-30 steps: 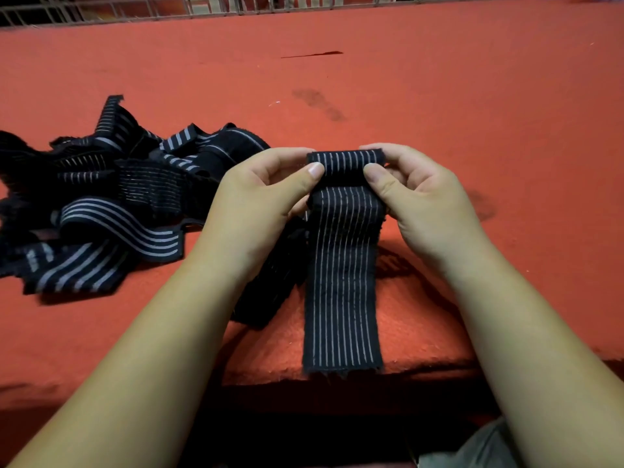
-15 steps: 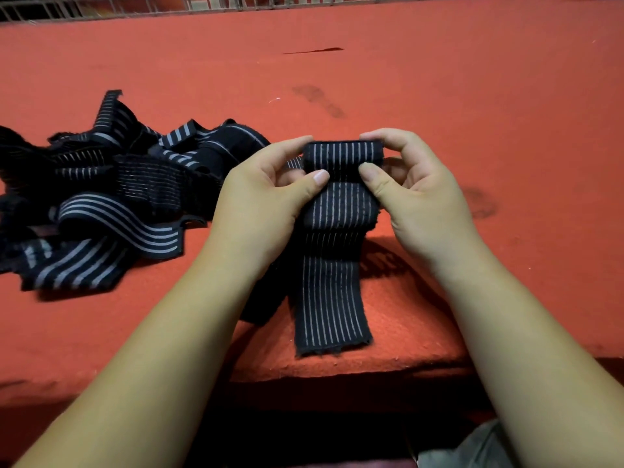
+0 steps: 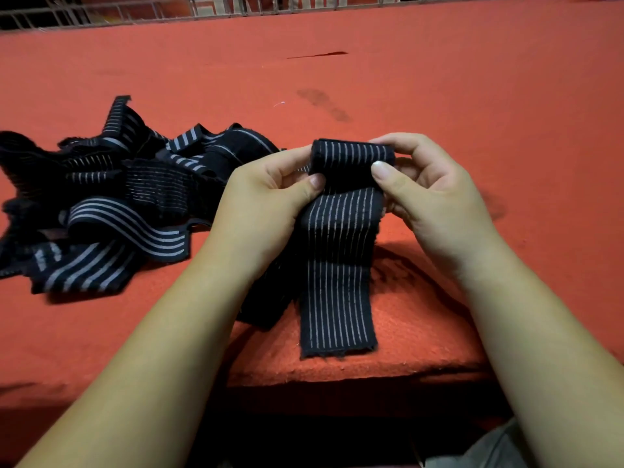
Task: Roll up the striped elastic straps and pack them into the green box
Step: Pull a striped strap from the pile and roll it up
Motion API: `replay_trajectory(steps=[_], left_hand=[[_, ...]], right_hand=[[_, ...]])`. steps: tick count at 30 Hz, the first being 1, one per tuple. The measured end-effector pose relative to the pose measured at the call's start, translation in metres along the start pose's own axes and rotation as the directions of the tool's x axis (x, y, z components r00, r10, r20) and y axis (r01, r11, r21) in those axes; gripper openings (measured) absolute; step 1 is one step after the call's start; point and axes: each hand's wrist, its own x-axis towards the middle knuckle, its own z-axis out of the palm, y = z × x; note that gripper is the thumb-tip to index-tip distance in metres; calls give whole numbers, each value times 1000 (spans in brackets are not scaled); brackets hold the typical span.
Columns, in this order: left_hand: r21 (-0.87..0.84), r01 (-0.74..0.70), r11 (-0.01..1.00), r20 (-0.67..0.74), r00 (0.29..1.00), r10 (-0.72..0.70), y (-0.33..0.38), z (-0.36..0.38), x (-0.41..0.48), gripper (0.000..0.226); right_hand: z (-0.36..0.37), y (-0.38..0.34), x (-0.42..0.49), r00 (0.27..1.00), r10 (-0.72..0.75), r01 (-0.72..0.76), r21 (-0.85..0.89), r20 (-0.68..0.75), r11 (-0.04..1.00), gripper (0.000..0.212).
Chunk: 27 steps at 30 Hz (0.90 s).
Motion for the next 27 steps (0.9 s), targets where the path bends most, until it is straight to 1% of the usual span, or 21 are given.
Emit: replay_trajectory(steps=[6,11,15,19,22,23,25,27], left_hand=[[-20,19,1000,-8,1000,-19,3,-1,-1,34],[-37,34,999,0,999,-34,2,0,-2,28],[-103,55,993,-29,998,-59,5,1,-2,30],[-65,32,997,-63,997,-36,4,0,-2,27],[-42,11,999,-69,998,-14,2,-2,-1,27],[-42,10,999,-58,998,-13,2,-2,-1,28],[-43,17,999,-38,999,-18,2,-3,0,30],[-46,32,998,-24,999,-33,2,-2,0,31]], right_hand=[[4,5,2,1000,6,-6,-18,7,1000,23],[3,5,6,999,-54,54,-37,-5,998,26],[4,5,3,998,-60,60,-39,-6,997,29],[5,2,0,999,-30,31,-17,25,999,32],[6,-1,-3,998,64,-65,83,12,994,32],[6,-1,-3,996,89,-89,87,2,992,31],[5,0,-3,996,94,-93,62,-13,994,29],[5,0,-2,997,68,-66,59,-22,996,28]])
